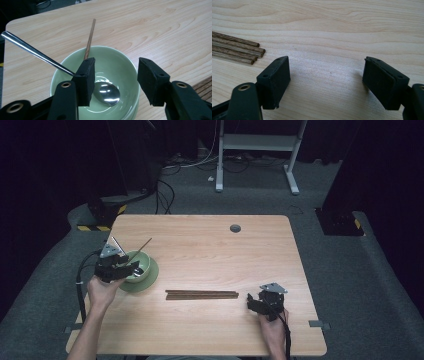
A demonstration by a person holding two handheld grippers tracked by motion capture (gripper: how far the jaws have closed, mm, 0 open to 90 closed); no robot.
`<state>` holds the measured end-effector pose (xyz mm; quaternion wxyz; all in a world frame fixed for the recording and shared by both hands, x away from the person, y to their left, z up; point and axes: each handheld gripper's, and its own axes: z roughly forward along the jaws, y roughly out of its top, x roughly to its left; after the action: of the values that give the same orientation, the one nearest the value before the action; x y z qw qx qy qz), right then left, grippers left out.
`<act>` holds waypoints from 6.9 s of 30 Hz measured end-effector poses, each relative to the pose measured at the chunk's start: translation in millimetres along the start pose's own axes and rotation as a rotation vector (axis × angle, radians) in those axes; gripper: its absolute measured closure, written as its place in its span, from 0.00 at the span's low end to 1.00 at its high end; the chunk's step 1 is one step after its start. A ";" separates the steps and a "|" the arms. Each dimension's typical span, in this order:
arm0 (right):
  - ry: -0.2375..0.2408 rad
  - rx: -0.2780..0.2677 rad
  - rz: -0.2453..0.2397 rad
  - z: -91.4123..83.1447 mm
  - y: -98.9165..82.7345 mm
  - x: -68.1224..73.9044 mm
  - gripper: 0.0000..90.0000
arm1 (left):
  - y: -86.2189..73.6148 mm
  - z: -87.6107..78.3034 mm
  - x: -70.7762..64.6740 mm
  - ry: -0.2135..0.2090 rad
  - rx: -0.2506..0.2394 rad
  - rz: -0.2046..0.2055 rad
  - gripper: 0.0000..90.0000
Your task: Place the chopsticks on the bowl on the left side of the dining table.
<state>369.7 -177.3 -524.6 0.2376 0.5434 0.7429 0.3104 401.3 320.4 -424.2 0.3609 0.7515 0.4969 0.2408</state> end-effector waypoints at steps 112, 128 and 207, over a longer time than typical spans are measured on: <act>0.001 -0.001 -0.002 0.1 0.1 0.0 0.24 | 4.9 100.0 -170.5 -0.368 0.084 0.170 0.36; 0.001 -0.001 -0.002 0.1 0.1 0.0 0.24 | -1.8 121.6 -183.9 -0.307 0.150 0.198 0.40; 0.002 -0.001 -0.003 0.1 0.1 0.0 0.24 | -2.1 135.7 -181.8 -0.256 0.191 0.204 0.43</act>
<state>369.8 -177.3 -524.6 0.2375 0.5421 0.7437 0.3110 427.0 112.4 -511.1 0.3218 0.8535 0.3886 0.1303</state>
